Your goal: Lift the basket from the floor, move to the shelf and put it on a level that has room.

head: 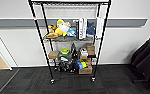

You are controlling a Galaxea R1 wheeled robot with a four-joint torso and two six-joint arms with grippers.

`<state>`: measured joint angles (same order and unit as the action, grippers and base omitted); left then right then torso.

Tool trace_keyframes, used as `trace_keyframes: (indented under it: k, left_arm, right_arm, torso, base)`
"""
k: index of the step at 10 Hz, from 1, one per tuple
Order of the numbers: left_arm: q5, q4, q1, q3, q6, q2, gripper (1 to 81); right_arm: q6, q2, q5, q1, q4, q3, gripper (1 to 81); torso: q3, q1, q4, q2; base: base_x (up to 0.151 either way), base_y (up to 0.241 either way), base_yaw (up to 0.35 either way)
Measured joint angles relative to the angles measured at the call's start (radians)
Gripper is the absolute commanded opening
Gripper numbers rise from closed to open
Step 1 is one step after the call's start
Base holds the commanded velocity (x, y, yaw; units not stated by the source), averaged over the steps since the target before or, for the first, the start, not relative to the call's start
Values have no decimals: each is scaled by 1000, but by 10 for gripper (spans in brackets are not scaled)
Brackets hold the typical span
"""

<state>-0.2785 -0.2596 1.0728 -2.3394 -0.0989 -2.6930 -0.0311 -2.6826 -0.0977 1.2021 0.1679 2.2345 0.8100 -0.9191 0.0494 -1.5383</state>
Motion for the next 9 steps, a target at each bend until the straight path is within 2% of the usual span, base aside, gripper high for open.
trace_keyframes:
  k: [3,4,9]
  left_arm:
    - [-3,0,-21,0,0,0,811]
    - [-3,0,-27,0,0,-2,811]
    - [-5,-40,-87,-2,4,-34,811]
  right_arm:
    - [0,0,0,-9,1,0,811]
    - [0,0,-1,-12,3,0,811]
    - [0,-19,-4,-55,24,4,811]
  torso:
    - [95,-65,0,-101]
    - [113,-80,0,-123]
    - [128,-179,0,-281]
  base:
    - [0,0,0]
    - [0,0,0]
    - [0,0,0]
